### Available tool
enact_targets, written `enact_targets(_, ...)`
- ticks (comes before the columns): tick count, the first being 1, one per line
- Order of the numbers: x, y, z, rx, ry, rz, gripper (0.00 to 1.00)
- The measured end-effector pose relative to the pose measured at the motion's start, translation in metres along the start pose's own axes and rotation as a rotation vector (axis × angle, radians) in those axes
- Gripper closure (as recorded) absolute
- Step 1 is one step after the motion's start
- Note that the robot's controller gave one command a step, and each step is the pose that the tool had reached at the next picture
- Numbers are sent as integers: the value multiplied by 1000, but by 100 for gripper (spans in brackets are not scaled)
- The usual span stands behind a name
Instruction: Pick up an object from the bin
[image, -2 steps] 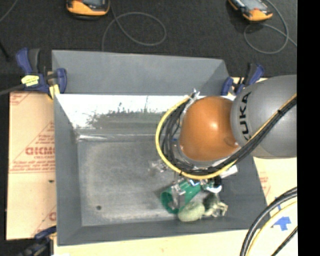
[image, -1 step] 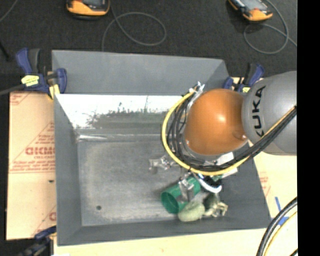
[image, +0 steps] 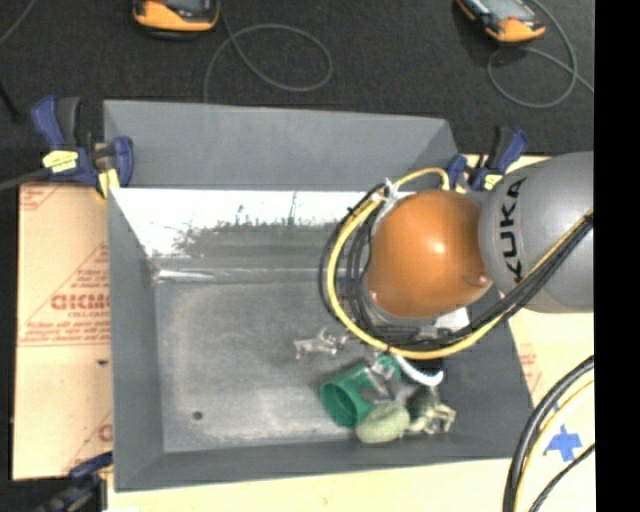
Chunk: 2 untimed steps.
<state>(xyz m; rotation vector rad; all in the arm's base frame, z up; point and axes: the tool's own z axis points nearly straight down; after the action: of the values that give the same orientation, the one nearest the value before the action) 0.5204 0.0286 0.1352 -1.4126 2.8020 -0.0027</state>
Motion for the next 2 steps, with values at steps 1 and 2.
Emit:
enact_targets(1, 38, -11, 19, -2, 0, -50, 0)
enact_targets(2, 39, 11, 57, 16, -7, -91, 100)
